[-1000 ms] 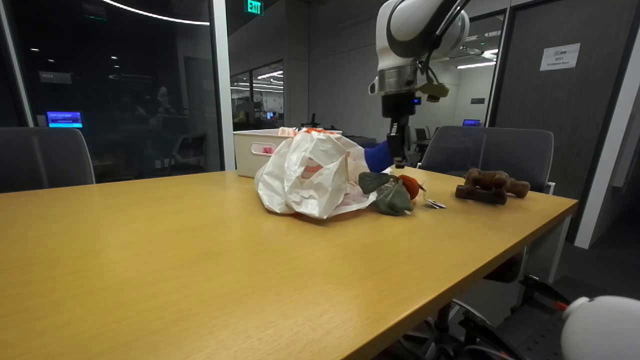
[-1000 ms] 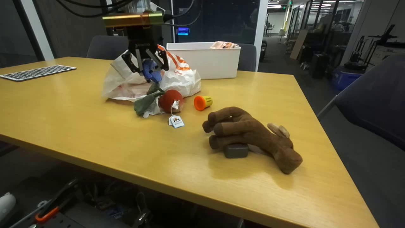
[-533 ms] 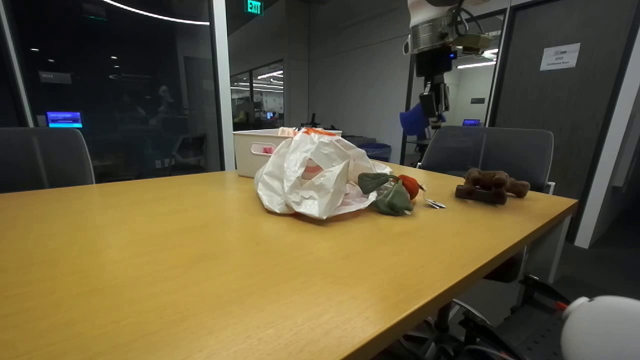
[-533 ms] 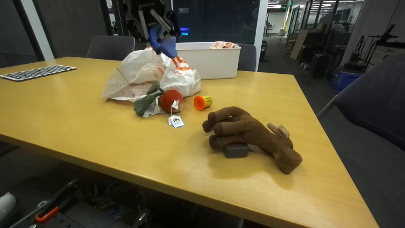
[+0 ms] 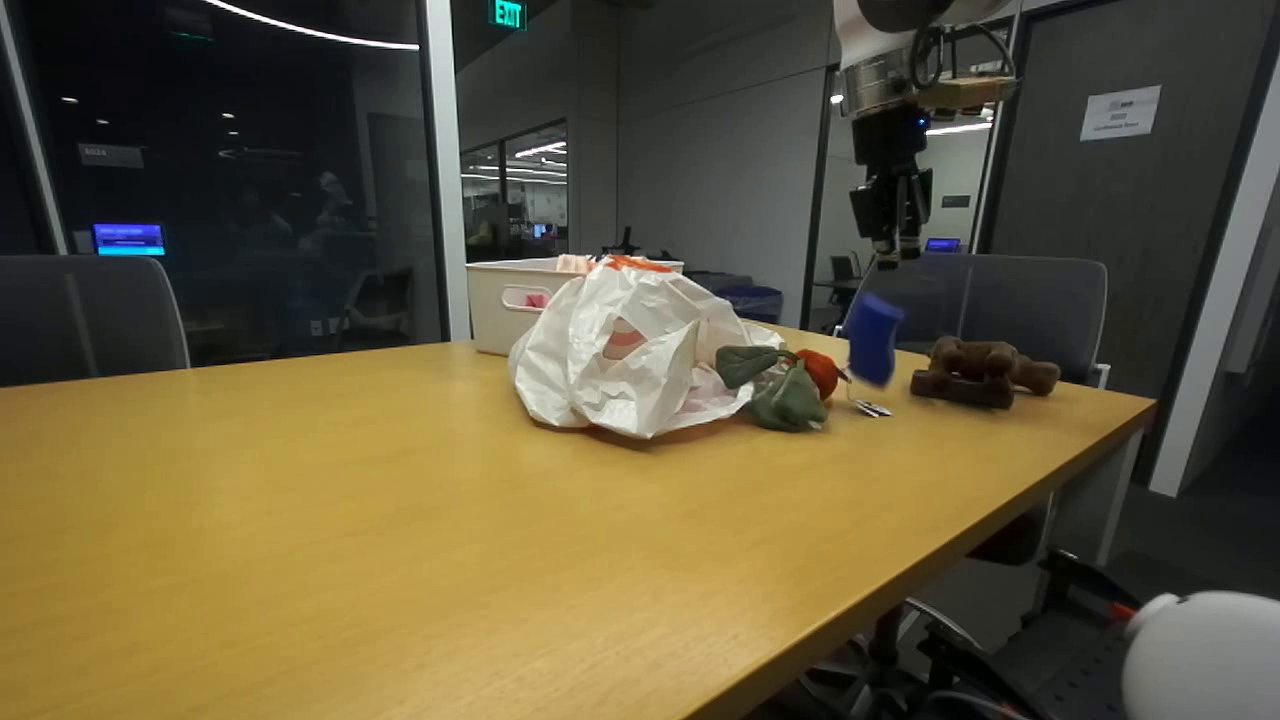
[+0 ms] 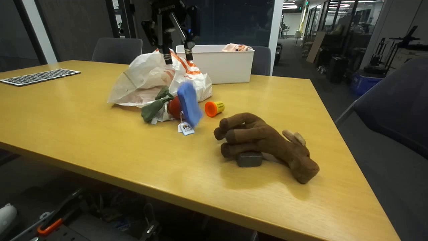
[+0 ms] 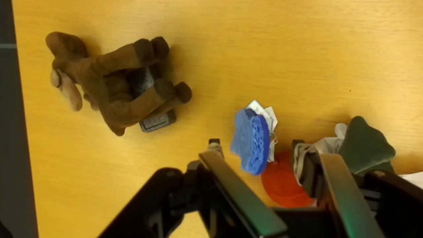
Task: Remove the items from the plastic bag and place them on the table.
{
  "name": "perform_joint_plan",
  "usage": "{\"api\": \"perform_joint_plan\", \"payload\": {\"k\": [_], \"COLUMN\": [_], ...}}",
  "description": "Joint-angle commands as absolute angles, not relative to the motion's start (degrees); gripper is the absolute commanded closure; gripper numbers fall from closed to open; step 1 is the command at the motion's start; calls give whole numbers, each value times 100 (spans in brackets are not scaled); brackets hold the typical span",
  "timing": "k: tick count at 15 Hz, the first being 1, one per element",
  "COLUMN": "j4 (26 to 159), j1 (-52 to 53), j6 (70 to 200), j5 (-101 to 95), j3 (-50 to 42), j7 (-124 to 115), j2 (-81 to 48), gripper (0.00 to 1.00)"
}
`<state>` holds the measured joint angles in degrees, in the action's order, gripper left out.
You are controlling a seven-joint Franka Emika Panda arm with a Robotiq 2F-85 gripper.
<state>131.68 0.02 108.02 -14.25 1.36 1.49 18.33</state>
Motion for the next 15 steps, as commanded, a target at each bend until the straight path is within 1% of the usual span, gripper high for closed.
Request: {"api": "perform_joint_plan", "payload": {"k": [1, 2, 3, 8, 11, 12, 15], "j4": [12932, 12902, 12859, 12776, 12848, 12829, 12841], "j1": [45, 31, 26, 38, 111, 35, 65], "j6": [9996, 9855, 9666, 9195, 9191, 9271, 9249], "j5": [-851, -770, -679, -470, -168, -403, -292], "j3": [8, 3, -4, 14, -26, 44, 48], "j7": [353, 313, 297, 176, 304, 189, 197], "j2": [1965, 2011, 2088, 2591, 2784, 2613, 2694], "gripper": [11, 5, 0, 0, 0, 0, 0]}}
